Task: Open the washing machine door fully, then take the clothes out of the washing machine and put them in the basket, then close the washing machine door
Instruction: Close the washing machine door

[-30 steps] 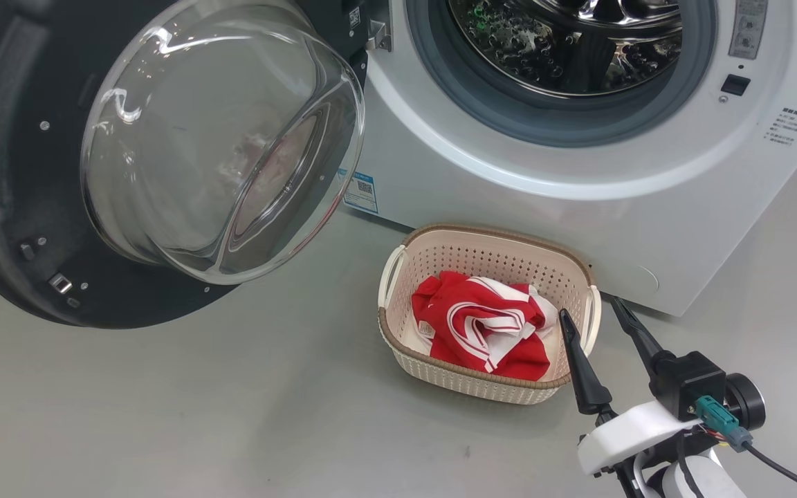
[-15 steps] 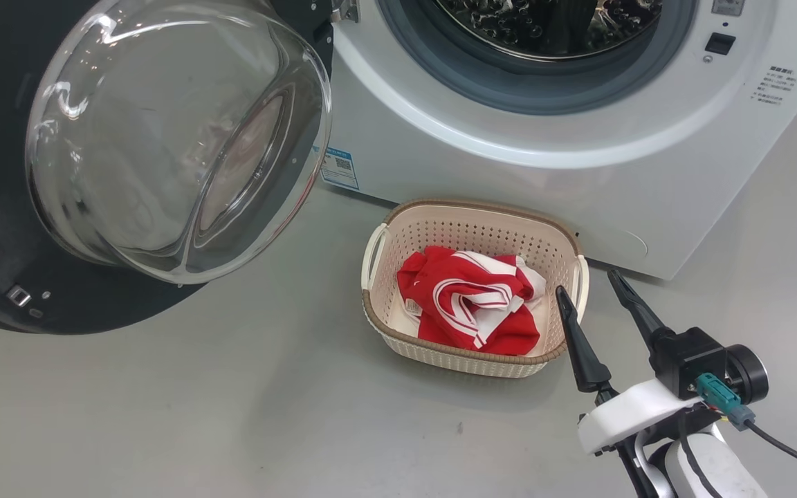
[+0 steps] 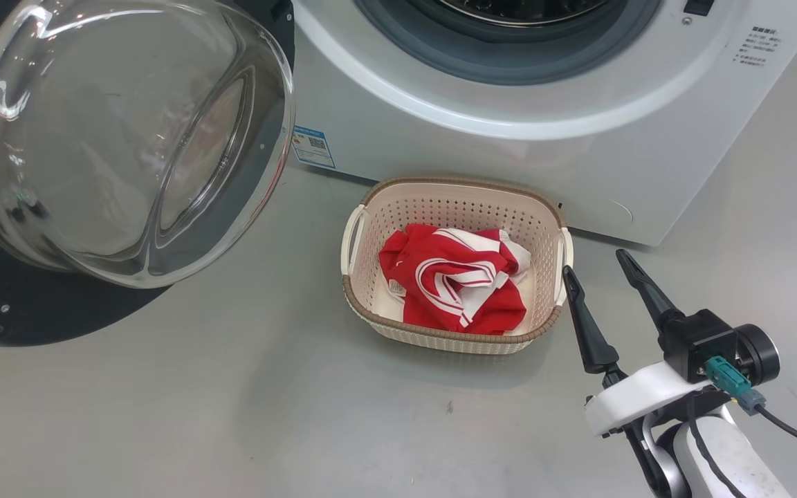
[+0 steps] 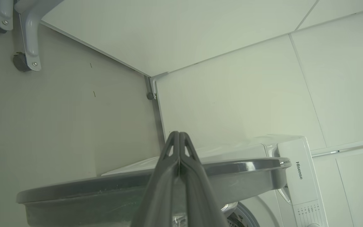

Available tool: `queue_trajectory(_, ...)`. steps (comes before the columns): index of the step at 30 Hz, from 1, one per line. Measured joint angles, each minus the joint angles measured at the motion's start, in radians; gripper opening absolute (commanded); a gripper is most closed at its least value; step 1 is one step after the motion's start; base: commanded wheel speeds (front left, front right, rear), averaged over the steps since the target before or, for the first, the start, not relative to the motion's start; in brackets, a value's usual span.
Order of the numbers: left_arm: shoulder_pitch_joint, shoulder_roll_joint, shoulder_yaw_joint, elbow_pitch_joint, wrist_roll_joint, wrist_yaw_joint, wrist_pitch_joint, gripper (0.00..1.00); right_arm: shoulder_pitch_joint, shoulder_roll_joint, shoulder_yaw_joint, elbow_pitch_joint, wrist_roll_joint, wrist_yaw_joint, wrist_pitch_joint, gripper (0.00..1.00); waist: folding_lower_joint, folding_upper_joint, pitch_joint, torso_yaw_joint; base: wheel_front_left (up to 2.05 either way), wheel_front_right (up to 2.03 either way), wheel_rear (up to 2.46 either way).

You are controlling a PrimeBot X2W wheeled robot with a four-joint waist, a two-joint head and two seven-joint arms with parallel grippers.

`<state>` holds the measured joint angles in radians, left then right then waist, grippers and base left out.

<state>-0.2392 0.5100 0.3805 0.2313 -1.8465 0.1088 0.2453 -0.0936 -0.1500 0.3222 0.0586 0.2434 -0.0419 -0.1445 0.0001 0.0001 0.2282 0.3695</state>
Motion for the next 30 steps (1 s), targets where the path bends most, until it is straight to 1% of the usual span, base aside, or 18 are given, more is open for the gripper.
queue_trajectory(3, -0.021, 0.003, -0.015, 0.02, 0.0, 0.0, 0.01, 0.0, -0.006, -0.003, -0.001, -0.002, 0.0, 0.006, 0.002, 1.0, 0.0, 0.0, 0.009, -0.008, 0.0, 0.0, 0.0)
queue_trajectory(11, -0.063, 0.005, -0.046, 0.063, 0.002, 0.0, 0.04, 0.0, -0.008, -0.01, -0.01, -0.004, 0.0, 0.006, 0.004, 1.0, 0.0, 0.0, 0.02, -0.02, 0.0, 0.0, 0.0)
queue_trajectory(14, -0.068, 0.014, -0.05, 0.071, 0.002, -0.003, 0.054, 0.0, -0.012, -0.01, -0.009, -0.014, -0.001, 0.006, 0.008, 1.0, 0.0, 0.0, 0.027, -0.022, 0.0, 0.0, 0.0)
queue_trajectory(20, -0.082, 0.012, -0.065, 0.088, 0.001, -0.028, 0.084, 0.0, -0.021, -0.014, -0.01, -0.015, -0.002, 0.006, 0.008, 1.0, -0.0001, 0.0, 0.033, -0.023, 0.0, 0.0, 0.0)
queue_trajectory(30, -0.088, 0.014, -0.063, 0.106, -0.022, -0.089, 0.157, 0.0, -0.021, -0.014, -0.006, -0.014, -0.001, 0.006, 0.008, 1.0, 0.0, 0.0, 0.033, -0.027, 0.0, 0.0, 0.0)
